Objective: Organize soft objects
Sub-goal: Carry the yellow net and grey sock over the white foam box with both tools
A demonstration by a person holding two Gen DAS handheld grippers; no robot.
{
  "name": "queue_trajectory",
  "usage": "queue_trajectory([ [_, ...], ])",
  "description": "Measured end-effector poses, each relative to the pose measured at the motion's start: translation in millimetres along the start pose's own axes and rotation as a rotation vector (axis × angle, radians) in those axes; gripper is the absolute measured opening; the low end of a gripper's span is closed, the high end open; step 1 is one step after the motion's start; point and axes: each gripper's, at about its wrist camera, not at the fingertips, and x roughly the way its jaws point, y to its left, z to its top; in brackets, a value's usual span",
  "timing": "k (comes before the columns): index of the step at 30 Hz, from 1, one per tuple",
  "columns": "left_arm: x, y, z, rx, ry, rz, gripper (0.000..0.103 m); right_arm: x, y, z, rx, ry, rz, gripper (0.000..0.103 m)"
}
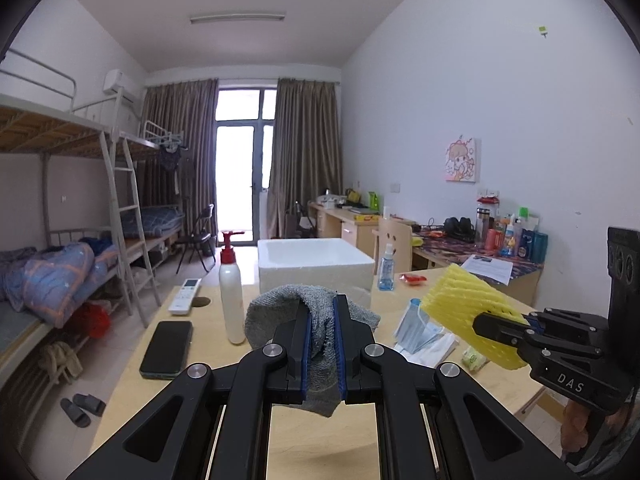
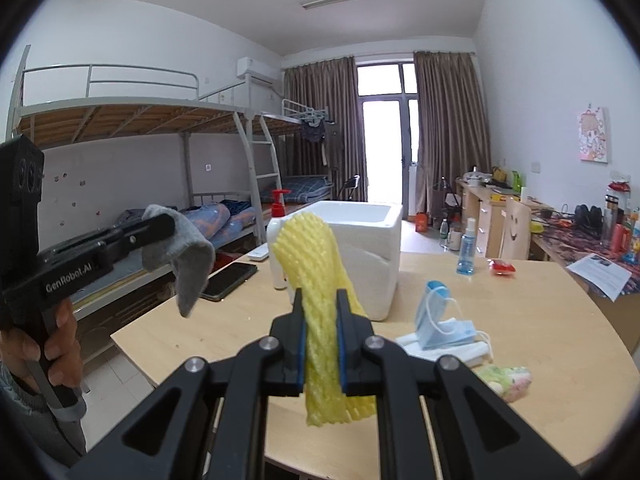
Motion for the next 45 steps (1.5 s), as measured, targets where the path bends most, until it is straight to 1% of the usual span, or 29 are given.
queue_trajectory([
  [4, 4, 7, -3, -0.018, 0.008, 0.005, 0.010, 6, 5, 3, -0.010, 0.014, 0.007, 0.015],
  [10, 15, 10, -5, -0.011, 0.024, 0.017, 0.010, 18, 6, 5, -0.011, 0.026, 0.021, 0.015],
  [15, 25, 11, -4, -0.003, 0.033, 0.015, 0.010, 27, 1, 4, -0.003, 0.040, 0.024, 0.015],
  [23, 41, 17, 2, -0.012, 0.043, 0.012, 0.010, 40, -7, 14, 0.002, 0.047, 0.017, 0.015],
  [30, 60, 21, 13, -0.015, 0.060, 0.008, 0.010, 55, -15, 26, 0.008, 0.065, 0.010, 0.015],
  [35, 67, 18, 24, -0.012, 0.054, 0.014, 0.010, 60, -18, 35, 0.010, 0.070, 0.020, 0.015],
  [45, 85, 17, 47, -0.005, 0.043, 0.000, 0.010, 68, -25, 58, -0.009, 0.066, 0.003, 0.015],
])
